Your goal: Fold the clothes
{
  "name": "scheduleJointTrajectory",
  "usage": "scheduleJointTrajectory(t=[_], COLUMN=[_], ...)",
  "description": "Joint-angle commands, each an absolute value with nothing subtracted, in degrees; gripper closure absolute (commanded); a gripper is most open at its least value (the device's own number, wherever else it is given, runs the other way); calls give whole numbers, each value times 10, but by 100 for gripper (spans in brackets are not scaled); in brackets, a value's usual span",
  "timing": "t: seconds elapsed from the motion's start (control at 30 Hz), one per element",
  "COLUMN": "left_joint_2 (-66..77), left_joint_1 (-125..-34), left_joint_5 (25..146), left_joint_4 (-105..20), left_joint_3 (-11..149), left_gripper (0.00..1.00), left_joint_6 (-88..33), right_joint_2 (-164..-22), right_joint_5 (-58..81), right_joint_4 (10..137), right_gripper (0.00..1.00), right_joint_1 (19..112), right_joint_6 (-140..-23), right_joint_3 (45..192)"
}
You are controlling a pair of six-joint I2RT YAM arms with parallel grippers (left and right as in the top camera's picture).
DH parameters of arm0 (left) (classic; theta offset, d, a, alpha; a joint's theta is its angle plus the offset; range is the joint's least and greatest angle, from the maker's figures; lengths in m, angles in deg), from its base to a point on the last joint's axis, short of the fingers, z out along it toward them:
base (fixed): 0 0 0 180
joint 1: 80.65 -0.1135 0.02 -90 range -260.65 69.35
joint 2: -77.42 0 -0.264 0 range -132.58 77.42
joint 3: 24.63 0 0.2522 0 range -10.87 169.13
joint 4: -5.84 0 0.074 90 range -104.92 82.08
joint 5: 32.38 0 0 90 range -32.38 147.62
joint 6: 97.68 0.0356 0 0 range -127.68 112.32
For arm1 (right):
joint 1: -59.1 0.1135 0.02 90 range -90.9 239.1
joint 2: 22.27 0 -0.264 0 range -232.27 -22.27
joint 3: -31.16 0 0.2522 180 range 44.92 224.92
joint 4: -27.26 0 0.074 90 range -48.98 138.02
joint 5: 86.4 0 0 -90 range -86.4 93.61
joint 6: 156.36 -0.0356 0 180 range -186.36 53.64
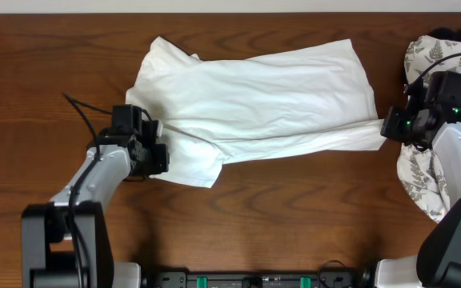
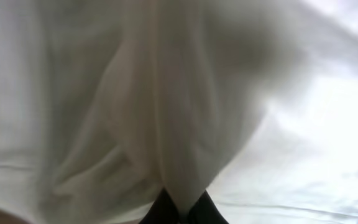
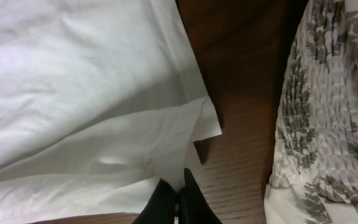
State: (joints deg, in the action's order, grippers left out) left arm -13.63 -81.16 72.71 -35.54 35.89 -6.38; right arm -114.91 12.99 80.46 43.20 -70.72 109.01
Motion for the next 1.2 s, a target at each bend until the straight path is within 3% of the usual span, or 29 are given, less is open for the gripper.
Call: scheduleJointTrajectory(t=[0.0,0.27,1.03,1.17], left_joint_2=[-91,-29,-36,-55], left_joint_1=[-811,-811,-811,-811], left_joint_5=[731,731,719,669], left_joint_4=[-355,-350,-323,-327], left_joint_3=[387,421,422,414], left_gripper=[94,94,93,75], left_joint_6=[-103,-140,-139,-123], right_joint_2=[-1152,-1152,-1152,-1152], right_joint_5=[130,130,131,131], right_joint_4=[804,804,802,802], right_gripper=[99,99,99,99], right_joint_1=[431,431,431,431], right_joint_6=[-715,-715,-715,-715], right_joint_3=[1088,1088,1088,1088])
